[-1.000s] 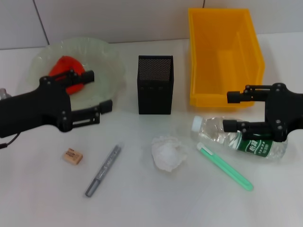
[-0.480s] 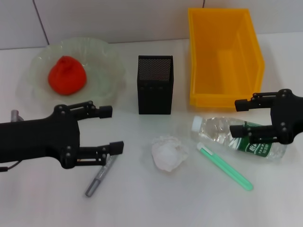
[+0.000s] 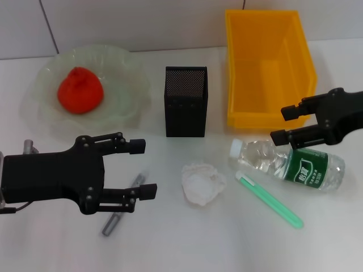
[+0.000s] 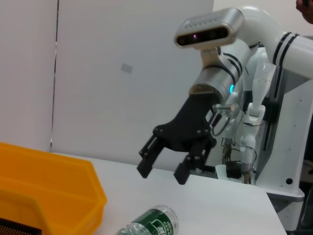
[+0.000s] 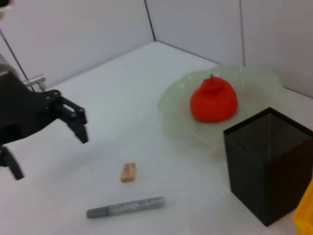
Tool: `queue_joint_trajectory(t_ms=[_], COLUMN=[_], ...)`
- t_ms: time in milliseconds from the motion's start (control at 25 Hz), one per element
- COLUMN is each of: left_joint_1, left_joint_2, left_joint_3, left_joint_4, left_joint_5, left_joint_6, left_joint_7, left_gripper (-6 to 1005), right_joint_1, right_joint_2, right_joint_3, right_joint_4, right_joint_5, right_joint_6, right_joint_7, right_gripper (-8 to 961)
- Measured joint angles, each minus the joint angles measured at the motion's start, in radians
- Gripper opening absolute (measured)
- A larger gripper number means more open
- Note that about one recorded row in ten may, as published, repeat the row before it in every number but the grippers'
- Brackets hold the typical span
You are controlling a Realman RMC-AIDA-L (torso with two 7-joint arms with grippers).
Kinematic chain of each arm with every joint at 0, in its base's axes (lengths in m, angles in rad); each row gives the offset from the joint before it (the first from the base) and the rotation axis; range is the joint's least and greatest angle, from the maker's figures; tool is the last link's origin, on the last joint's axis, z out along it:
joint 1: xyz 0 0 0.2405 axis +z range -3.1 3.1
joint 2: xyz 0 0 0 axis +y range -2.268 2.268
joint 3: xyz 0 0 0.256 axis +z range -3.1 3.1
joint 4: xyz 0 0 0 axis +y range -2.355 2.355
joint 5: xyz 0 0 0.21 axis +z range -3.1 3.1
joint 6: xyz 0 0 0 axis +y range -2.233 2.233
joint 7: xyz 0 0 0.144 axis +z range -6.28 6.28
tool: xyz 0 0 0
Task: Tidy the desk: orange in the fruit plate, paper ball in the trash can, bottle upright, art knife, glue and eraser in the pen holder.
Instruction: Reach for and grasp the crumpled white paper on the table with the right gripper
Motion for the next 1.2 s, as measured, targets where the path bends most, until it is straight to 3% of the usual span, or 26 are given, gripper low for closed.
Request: queue_joint_trajectory(t_ms=[200,400,440,600,1000,1200], left_joint_1=[0.0,-0.009,-0.01,-0.013,-0.004,0.0], left_joint_2=[0.001,-0.023,-0.024,-0.026,-0.024,-0.008], left_joint_3=[0.0,-0.005,-0.005,-0.005,-0.056,-0.072], left_joint_4=[-0.007,-0.004,-0.005,-0.007,-0.01,-0.02], left_joint_5=[0.006,0.088,0.093,0.1,0.104,0.106], left_joint_6=[0.001,0.001,0.001,-0.001,-0.009,-0.013], left_joint_7=[-0.007,-0.017,-0.019,-0.021,-0.005,0.005], left_gripper=[827,826,826,826,825,824], right_joint_1=[0.078,0.186,0.234,0.295,0.461,0.539], right_joint_2=[-0.007,-0.009,-0.008,-0.009,-0.041,-0.061], right_joint_3=[-0.085,-0.181,-0.203,-0.219,-0.226,-0.229], right_joint_4=[-0.045,-0.024,0.009,0.071,0.279,0.386], right_joint_5=[-0.115,-0.247,-0.285,-0.316,-0.362,-0.364], right_joint_6=[-0.011,-0.041,-0.065,-0.088,-0.083,-0.082], right_joint_7=[0.114,0.186,0.193,0.197,0.195,0.204], right_gripper=[708,709,709,708,708,708])
